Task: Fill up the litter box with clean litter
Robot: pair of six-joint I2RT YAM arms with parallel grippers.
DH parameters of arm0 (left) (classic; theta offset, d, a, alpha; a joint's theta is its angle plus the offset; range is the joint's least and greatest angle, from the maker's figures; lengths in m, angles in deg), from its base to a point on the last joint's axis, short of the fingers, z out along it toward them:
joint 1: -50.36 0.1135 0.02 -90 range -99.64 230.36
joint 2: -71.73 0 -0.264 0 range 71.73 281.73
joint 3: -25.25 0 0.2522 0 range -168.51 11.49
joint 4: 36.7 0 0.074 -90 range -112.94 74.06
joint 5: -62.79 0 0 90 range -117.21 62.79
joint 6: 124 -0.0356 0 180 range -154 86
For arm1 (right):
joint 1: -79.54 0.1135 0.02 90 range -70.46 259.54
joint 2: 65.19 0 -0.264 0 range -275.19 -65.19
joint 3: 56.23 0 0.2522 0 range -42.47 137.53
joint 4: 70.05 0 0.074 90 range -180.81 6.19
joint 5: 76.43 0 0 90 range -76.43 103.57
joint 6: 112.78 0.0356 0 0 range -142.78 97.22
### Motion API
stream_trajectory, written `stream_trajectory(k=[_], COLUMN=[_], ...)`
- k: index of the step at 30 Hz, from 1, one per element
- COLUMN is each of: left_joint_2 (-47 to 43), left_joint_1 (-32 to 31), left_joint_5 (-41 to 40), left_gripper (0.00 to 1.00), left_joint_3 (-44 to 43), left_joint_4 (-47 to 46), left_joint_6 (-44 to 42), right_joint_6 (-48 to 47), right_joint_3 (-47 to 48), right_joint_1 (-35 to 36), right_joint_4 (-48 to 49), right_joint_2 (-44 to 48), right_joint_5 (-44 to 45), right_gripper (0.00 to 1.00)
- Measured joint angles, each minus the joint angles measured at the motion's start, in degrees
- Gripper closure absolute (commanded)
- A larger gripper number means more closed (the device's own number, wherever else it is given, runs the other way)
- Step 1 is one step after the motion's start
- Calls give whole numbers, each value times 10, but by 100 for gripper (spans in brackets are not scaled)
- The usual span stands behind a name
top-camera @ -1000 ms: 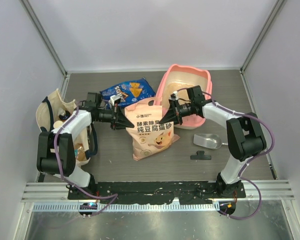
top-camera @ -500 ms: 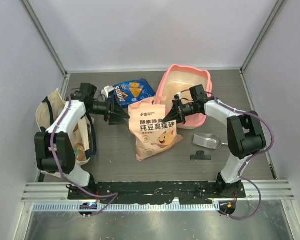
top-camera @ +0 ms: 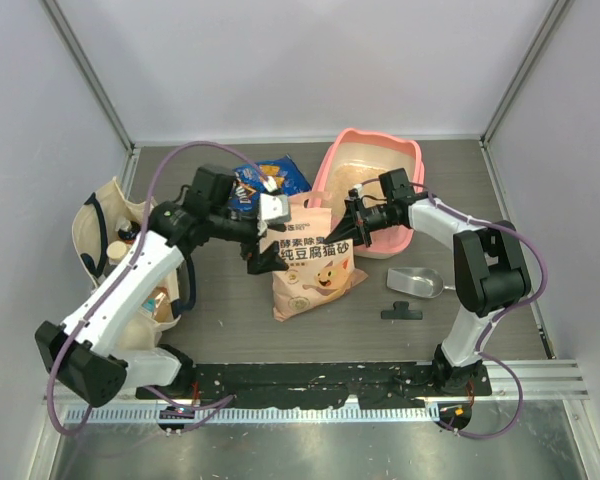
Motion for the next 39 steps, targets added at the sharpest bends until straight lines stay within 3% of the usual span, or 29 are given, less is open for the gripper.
stream_trajectory(k=[5,9,22,25,26,30,31,32,36,37,39], left_joint_2=[56,89,202,221,229,243,249,253,266,270,279], left_joint_1=[-50,-60,-84,-84,-84,-84,-84,-83,-83,-83,-81], left_joint_5=[-72,-105,-107,-97,-89,-75,-70,-65,-43,-40,-34], left_gripper=[6,6,15,22,32,41,46,60,63,64,68], left_joint_3=[7,19,-5,-18,-27,-45,-50,-54,-63,-68,-77], left_joint_4=[-45,-67,-52,-38,-30,-9,-5,-2,13,19,27], left_joint_6=[-141,-201,-253,-253,-246,-228,-223,-216,-199,-197,-193], right_joint_6=[1,5,16,16,17,17,17,17,17,16,15], right_joint_3=[0,-1,-4,-5,-6,-8,-8,-8,-8,-8,-8], right_joint_1=[1,3,4,5,6,6,6,6,6,4,1], right_joint_4=[2,12,31,32,32,33,33,33,30,30,29], right_joint_2=[0,0,0,0,0,0,0,0,0,0,0], right_joint_5=[-1,-1,-3,-3,-3,-5,-5,-5,-6,-6,-5], right_gripper=[98,98,98,98,98,98,98,98,98,96,80])
